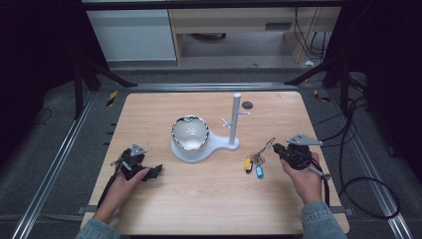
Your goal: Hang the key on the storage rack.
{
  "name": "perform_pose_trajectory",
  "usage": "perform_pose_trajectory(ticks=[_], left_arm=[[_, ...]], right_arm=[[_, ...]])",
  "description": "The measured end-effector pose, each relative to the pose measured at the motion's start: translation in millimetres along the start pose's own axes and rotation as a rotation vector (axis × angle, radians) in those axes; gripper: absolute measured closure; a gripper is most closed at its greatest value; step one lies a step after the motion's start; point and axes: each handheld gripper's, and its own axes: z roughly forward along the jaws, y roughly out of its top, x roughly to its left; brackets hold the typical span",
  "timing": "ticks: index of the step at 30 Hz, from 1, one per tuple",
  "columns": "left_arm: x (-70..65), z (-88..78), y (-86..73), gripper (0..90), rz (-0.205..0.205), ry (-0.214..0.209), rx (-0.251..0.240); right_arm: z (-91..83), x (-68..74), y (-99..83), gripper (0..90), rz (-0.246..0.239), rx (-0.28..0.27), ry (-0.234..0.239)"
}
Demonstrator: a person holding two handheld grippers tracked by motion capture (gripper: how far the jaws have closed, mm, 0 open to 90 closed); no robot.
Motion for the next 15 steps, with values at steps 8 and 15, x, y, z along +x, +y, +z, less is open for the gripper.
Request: perform_pose_trajectory(ticks=[8, 15], left_arm=[[0.0, 0.0, 0.0, 0.0, 0.000, 0.000, 0.000], [-0.2, 0.1, -0.1, 0.0, -0.003, 0.000, -0.002]], right_arm=[[-1.8, 2.5, 12.5, 85.5, -0.033, 0.000, 0.010], [-9.7, 1.8, 30.8, 85.5, -0.052, -0.025, 0.017]])
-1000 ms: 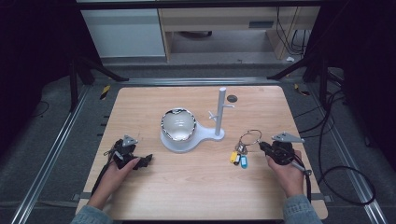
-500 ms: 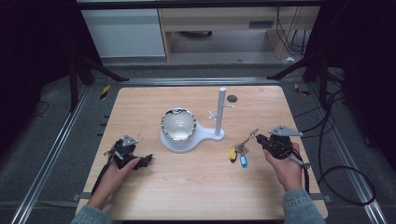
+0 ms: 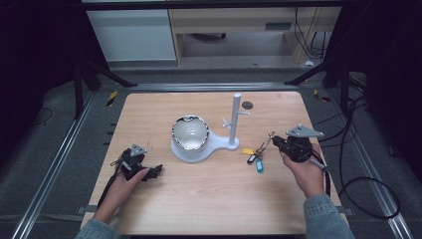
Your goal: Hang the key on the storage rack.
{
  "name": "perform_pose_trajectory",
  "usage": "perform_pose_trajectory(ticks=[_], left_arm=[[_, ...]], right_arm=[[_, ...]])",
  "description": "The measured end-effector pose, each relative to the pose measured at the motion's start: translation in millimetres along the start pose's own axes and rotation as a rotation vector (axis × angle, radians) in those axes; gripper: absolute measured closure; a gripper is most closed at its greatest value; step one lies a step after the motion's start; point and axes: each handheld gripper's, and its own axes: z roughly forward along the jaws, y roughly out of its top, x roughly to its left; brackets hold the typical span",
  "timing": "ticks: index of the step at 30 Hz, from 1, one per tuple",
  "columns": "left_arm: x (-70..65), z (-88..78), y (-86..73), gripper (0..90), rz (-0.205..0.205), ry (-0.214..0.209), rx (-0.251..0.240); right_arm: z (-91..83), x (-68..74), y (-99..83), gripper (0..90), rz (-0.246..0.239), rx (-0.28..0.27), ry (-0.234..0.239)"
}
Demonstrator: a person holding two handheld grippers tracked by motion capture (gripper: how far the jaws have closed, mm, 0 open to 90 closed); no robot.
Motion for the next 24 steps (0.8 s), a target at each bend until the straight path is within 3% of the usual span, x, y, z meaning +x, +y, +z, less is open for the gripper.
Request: perform_pose_trajectory(ticks=[12, 24], left_arm=[[0.0, 0.0, 0.0, 0.0, 0.000, 0.000, 0.000], [-0.1, 0.0, 0.0, 0.0, 0.000, 0.000, 0.000]], right_arm=[[-11.1, -2.2, 25.7, 85.5, -0.031, -0.034, -0.003], [-15.0, -3.2, 34.2, 85.5, -0.045, -0.046, -0.001]])
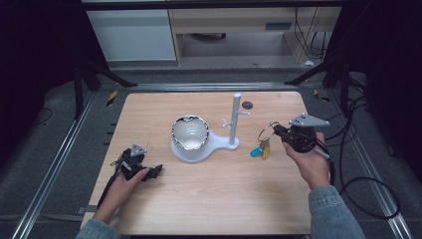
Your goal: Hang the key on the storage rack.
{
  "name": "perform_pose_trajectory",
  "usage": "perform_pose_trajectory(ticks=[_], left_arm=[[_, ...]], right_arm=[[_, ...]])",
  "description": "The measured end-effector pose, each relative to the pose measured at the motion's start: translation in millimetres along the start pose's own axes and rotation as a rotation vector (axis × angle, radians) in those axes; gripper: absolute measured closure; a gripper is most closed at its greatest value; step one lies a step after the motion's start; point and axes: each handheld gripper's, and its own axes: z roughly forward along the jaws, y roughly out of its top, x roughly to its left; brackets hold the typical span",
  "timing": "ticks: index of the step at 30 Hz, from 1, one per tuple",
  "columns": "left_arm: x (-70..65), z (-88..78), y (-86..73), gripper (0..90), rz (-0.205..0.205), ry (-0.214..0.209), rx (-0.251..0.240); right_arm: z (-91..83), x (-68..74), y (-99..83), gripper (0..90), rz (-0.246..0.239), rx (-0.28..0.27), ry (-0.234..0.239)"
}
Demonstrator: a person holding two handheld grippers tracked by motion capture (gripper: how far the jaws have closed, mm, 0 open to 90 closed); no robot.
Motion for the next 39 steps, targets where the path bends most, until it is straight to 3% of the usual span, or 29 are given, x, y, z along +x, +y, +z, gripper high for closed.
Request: perform_pose_trajectory(ticks=[39], left_arm=[[0.0, 0.0, 0.0, 0.0, 0.000, 0.001, 0.000]], right_arm=[[-14.8, -1.2, 27.1, 85.5, -0.013, -0.059, 0.010]])
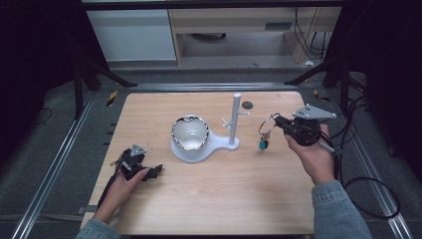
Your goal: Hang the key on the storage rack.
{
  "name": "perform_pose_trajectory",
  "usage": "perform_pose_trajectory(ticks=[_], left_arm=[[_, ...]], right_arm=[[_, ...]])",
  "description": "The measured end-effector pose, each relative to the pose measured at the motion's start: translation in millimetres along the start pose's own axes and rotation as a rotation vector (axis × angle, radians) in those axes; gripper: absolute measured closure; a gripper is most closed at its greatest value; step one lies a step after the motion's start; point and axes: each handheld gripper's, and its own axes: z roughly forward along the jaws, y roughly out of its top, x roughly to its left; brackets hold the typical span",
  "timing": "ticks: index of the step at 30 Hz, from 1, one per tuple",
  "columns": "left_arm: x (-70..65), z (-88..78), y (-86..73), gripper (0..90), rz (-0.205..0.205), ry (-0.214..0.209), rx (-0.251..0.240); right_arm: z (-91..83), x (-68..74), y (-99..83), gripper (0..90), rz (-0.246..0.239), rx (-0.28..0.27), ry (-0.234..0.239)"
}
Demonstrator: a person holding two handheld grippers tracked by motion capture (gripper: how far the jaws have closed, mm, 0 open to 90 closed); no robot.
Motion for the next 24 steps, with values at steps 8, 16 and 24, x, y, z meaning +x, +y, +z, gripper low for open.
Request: perform_pose_trajectory(ticks=[8, 16, 24], left_arm=[[0.0, 0.0, 0.0, 0.0, 0.000, 0.000, 0.000], [0.0, 0.0, 0.0, 0.0, 0.001, 0.000, 0.000], [0.0, 0.0, 0.0, 0.0, 0.000, 0.000, 0.000]], right_arm=[[-1.1, 2.5, 4.9, 85.5, -0.008, -0.010, 0.005], [-0.9, 4.8, 11.6, 85.5, -0.021, -0.016, 0.013], [-1.0, 6.9, 17.9, 85.5, -0.029, -0.022, 0.016]])
